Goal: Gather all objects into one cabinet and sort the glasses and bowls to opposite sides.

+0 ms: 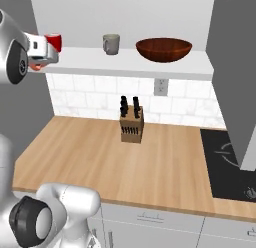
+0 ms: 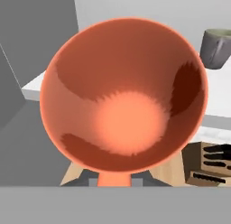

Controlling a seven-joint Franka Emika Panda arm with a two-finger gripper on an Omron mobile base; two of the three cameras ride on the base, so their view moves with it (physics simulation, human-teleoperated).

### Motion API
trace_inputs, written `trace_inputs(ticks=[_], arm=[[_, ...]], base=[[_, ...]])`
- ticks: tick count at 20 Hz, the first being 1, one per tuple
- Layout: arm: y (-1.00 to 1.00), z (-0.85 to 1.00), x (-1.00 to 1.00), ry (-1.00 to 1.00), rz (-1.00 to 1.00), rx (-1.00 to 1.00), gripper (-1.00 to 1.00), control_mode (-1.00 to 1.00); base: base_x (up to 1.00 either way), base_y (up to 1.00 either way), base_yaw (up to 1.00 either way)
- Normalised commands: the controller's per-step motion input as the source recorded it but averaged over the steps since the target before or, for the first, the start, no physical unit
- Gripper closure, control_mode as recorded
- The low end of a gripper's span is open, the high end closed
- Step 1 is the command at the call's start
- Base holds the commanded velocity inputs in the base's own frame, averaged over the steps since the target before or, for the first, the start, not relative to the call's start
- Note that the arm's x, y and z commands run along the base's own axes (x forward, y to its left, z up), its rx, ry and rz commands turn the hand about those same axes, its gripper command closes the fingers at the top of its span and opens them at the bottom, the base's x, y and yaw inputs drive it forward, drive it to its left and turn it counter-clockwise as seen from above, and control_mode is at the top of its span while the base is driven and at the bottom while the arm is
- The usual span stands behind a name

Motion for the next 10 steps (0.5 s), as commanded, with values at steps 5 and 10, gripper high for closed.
trace_inputs(ticks=[5,10], arm=[[0.00,-0.21,0.53,-0.01,0.00,-0.08,1.00,-1.00],[0.00,-0.06,0.46,-0.07,0.00,-0.02,1.00,-1.00]], base=[[0.00,0.00,0.00],[0.00,0.00,0.00]])
